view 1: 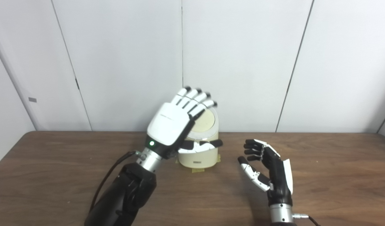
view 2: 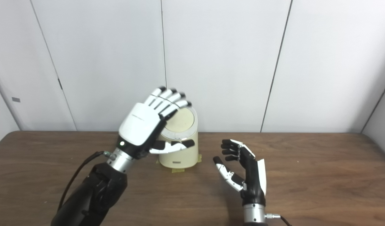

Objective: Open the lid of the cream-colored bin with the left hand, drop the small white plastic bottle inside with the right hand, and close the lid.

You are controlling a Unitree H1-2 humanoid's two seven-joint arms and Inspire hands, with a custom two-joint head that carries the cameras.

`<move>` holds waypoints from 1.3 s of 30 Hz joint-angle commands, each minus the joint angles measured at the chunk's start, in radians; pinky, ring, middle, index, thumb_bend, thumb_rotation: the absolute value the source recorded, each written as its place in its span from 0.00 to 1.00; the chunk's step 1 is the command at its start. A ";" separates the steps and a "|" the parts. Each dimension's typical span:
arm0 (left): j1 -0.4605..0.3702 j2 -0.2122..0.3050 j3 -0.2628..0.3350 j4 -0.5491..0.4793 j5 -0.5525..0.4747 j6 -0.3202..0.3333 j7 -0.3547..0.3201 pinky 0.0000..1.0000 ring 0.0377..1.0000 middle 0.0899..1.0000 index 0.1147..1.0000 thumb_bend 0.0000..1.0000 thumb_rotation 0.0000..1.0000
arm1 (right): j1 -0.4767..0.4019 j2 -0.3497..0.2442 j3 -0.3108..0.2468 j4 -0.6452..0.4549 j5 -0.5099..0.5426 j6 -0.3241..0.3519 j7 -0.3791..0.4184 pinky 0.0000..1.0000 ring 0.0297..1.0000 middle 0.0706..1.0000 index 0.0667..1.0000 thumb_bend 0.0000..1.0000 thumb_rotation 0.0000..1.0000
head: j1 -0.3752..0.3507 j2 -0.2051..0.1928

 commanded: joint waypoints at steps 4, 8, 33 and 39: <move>0.051 -0.043 0.094 -0.115 -0.161 0.018 0.019 0.93 0.84 0.85 0.84 0.39 0.99 | -0.013 -0.007 0.001 0.004 -0.004 -0.019 -0.001 0.55 0.61 0.63 0.63 0.23 0.23 | -0.005 -0.002; 0.134 -0.100 0.156 -0.173 -0.285 0.021 0.024 0.77 0.77 0.77 0.76 0.20 0.84 | -0.013 -0.007 -0.005 0.009 0.009 -0.026 -0.002 0.55 0.61 0.63 0.63 0.25 0.23 | -0.006 -0.002; 0.433 -0.193 0.285 -0.083 -0.556 -0.127 0.065 0.67 0.76 0.76 0.74 0.21 0.60 | 0.066 -0.036 -0.053 -0.115 0.077 0.010 0.039 0.53 0.61 0.64 0.64 0.25 0.27 | -0.020 0.029; 0.466 -0.217 0.287 -0.055 -0.576 -0.126 0.070 0.69 0.77 0.77 0.75 0.24 0.53 | 0.107 -0.042 -0.065 -0.169 0.070 0.041 0.044 0.52 0.60 0.63 0.63 0.26 0.24 | -0.018 0.043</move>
